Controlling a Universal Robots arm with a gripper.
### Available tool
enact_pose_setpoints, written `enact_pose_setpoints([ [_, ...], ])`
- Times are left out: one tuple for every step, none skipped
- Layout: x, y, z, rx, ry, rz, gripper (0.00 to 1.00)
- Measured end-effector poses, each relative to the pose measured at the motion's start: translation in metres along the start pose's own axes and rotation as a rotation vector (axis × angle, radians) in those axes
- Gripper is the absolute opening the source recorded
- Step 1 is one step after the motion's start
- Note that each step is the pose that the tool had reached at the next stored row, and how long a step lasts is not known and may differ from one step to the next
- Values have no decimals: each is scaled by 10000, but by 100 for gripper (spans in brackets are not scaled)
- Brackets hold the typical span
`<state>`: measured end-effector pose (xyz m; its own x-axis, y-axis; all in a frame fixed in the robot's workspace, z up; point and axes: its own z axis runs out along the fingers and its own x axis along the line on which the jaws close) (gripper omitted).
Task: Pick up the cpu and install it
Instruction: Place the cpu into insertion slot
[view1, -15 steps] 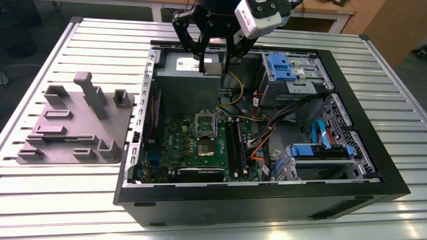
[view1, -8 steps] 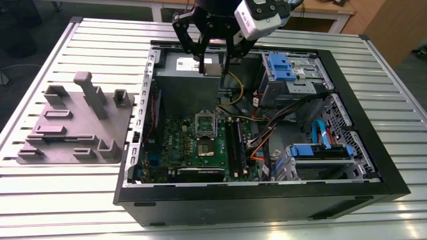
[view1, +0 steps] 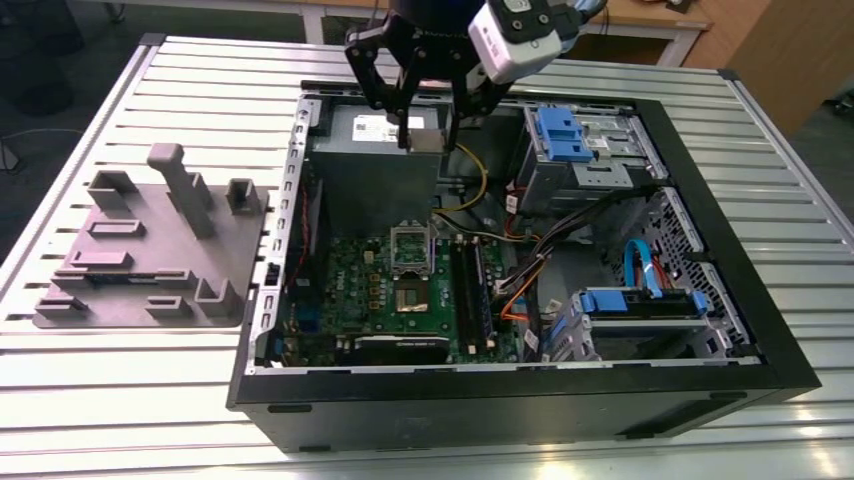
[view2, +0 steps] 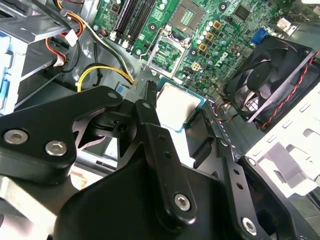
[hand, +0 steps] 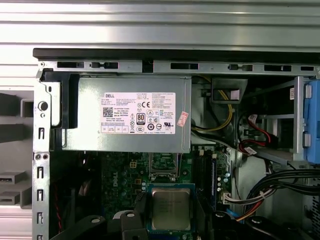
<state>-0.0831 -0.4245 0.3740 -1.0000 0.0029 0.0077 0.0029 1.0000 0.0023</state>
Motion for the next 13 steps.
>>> enact_pose_setpoints([
  [0,0,2,1,0,-1,47],
  [0,0,4,1,1,0,47],
  [0,0,7,1,1,0,47],
  [0,0,9,0,0,0,47],
  [0,-1,11,1,1,0,47],
  [0,-2,13,0,0,0,47],
  [-1,-6,16,-1,-1,-2,47],
  [-1,-10,19,-1,-1,-2,47],
  [-1,-14,23,-1,-1,-1,47],
  [-1,-18,27,-1,-1,-1,47],
  [0,-22,30,-1,0,0,47],
  [0,-24,32,0,0,1,47],
  [0,-25,33,1,0,1,47],
])
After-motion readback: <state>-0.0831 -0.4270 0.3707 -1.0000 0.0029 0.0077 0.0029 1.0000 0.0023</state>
